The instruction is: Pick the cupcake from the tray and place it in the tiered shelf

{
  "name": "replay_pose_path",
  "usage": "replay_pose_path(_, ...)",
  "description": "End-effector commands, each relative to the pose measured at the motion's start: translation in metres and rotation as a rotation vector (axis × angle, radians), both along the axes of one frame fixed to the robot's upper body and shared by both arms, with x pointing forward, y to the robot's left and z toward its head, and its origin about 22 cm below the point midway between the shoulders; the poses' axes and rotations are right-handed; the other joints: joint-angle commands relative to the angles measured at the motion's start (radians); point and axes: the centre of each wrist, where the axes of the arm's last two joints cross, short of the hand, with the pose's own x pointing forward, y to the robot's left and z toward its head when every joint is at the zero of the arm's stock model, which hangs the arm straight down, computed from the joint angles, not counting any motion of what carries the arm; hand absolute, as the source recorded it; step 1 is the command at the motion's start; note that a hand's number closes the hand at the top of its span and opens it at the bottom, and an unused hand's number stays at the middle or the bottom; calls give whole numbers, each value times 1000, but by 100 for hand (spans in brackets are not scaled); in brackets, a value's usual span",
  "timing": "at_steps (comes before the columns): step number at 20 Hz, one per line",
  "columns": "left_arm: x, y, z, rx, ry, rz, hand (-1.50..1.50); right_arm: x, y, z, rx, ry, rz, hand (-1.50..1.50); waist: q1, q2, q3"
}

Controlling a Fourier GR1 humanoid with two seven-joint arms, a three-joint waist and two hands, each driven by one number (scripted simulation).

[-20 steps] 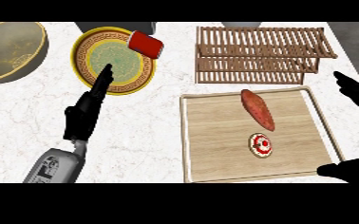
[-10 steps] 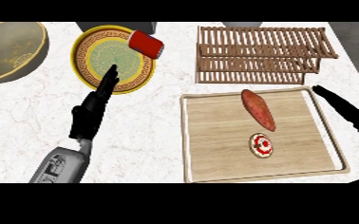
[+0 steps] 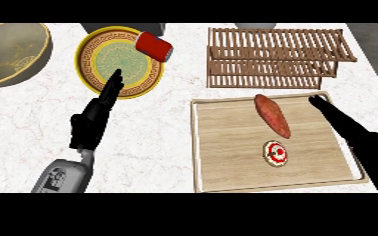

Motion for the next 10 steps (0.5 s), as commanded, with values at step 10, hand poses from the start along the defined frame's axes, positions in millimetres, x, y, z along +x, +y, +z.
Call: replay_pose_path(10,-4,0,-11,2,-12,2,0,14,24,-42,-35,38,-52,-150,0,1,1)
